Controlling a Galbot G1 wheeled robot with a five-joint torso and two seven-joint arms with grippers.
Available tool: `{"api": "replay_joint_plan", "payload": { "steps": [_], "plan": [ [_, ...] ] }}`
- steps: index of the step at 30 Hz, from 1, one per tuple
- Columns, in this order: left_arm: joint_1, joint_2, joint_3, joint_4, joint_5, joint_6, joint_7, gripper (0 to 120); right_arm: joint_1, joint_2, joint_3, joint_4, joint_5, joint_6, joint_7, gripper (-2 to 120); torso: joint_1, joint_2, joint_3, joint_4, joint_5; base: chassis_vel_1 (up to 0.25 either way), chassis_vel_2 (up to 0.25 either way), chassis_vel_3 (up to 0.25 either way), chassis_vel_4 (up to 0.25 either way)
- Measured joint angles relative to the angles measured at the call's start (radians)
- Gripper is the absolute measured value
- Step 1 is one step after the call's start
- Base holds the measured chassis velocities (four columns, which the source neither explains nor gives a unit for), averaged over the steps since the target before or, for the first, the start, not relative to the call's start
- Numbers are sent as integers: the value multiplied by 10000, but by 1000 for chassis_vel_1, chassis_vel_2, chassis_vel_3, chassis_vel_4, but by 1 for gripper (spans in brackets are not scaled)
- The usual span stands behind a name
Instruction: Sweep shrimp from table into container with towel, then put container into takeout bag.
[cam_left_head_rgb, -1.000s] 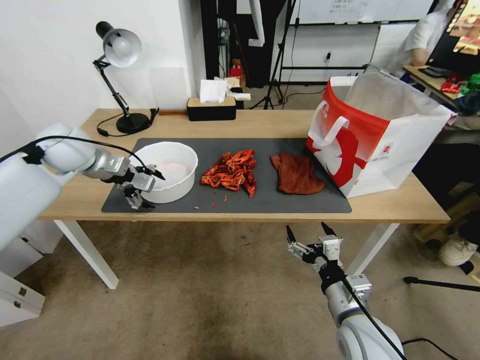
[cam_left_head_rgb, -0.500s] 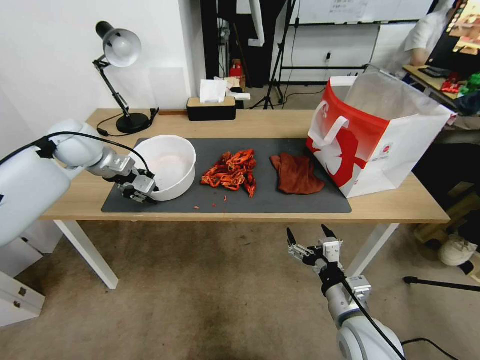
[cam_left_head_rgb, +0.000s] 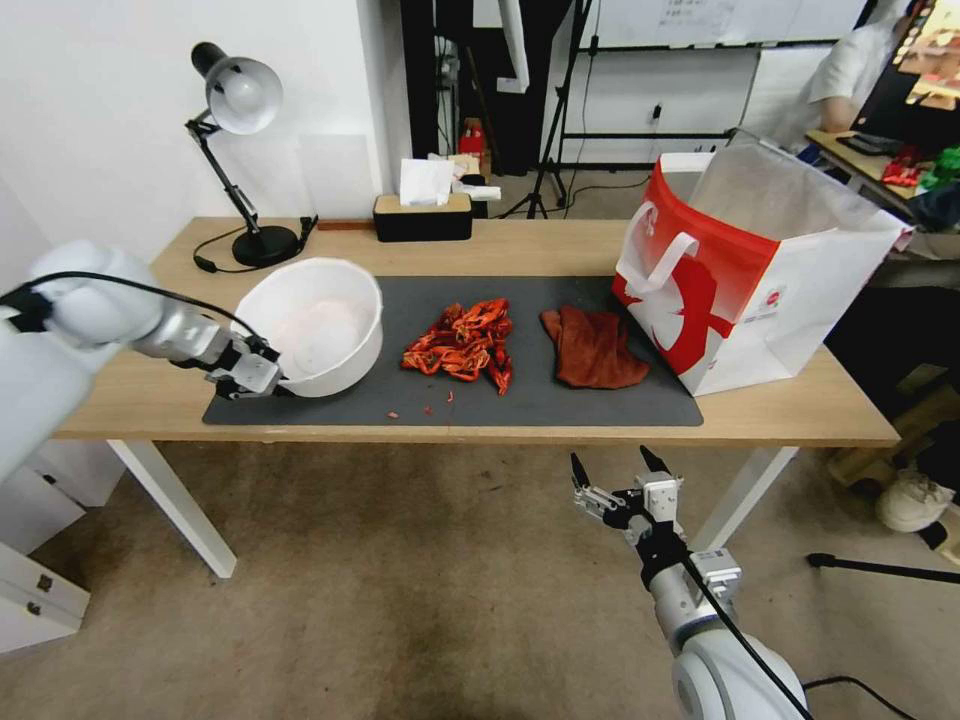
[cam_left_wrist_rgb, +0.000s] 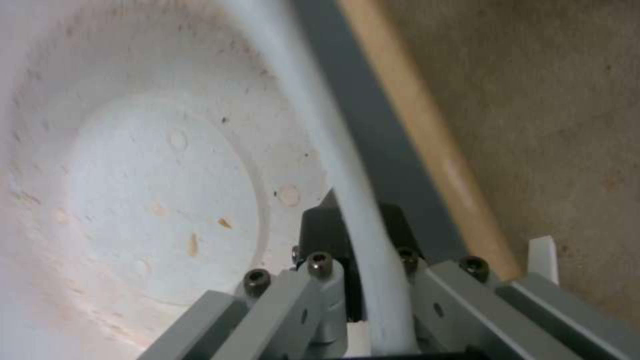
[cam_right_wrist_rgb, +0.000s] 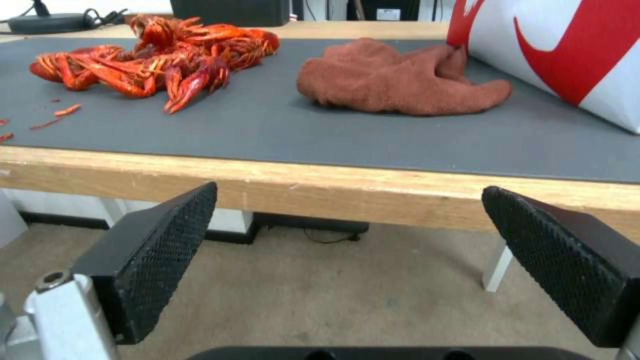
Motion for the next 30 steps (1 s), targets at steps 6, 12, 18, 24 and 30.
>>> {"api": "replay_joint_plan", "payload": {
  "steps": [6, 12, 18, 24, 30],
  "plan": [
    [2831, 659, -2152, -1963, -411, -413, -47, 0, 46, -207, 17, 66, 148, 0, -13, 100, -2, 0, 0, 1, 1, 0, 0, 0, 0],
    [5019, 316, -3166, -3879, -11, -939, 709, 0, 139, -472, 87, 111, 215, 0, -23, 100, -1, 0, 0, 0, -1, 0, 0, 0, 0],
    [5929, -57, -2804, -5525, 551, -1114, 1445, 0, 200, -716, 205, 187, 285, 0, 2, 100, -1, 0, 1, -4, 4, 0, 0, 0, 0],
    [6973, -638, -2504, -5521, 1877, -1656, 1489, 0, 285, -924, 224, 287, 468, 0, 37, 100, -2, 0, 0, 1, 4, 0, 0, 0, 0],
    [6515, -2269, -1509, -2468, 4038, -2266, 624, 0, 536, -1444, 72, 922, 1814, -261, 251, 100, 0, -2, 1, -6, -2, 0, 0, 0, 0]
  ]
}}
